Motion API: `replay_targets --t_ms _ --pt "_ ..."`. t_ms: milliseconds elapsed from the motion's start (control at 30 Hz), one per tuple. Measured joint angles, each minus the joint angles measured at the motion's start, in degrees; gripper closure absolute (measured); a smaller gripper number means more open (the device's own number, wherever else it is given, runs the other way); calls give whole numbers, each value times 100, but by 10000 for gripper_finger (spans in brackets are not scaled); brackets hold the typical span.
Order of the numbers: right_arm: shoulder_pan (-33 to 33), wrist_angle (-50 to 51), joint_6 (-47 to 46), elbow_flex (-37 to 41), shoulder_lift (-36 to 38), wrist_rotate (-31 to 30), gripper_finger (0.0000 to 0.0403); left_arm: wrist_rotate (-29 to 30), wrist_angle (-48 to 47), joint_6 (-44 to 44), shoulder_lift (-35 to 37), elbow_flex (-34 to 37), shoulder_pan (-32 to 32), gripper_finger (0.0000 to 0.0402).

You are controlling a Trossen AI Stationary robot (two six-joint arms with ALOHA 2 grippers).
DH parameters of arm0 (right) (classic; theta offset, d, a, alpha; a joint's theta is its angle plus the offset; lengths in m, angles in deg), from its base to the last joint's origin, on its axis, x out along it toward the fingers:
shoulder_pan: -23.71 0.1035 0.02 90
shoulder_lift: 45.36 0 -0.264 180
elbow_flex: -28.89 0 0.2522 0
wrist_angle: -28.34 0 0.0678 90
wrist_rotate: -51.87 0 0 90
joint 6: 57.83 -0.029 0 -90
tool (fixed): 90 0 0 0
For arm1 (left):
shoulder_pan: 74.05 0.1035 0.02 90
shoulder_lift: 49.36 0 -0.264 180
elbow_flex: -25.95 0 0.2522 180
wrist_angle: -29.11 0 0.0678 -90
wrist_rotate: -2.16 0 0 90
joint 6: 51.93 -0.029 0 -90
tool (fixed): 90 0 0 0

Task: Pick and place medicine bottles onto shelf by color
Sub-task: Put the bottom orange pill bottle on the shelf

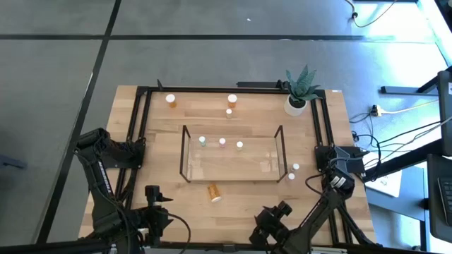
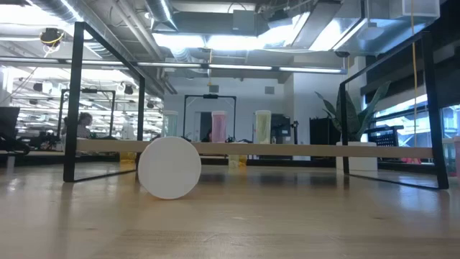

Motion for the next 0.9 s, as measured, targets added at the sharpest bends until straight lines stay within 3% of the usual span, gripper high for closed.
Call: replay_targets --t_ms 167,567,900 --pt "-74 -645 1018 -121 0 -673 162 0 0 0 0 0 1 92" --pt "-908 -3157 4413 192 -117 -837 135 0 0 0 0 0 2 92" --pt "-1229 -5181 5554 892 -118 -846 134 2 -2 0 0 0 1 92"
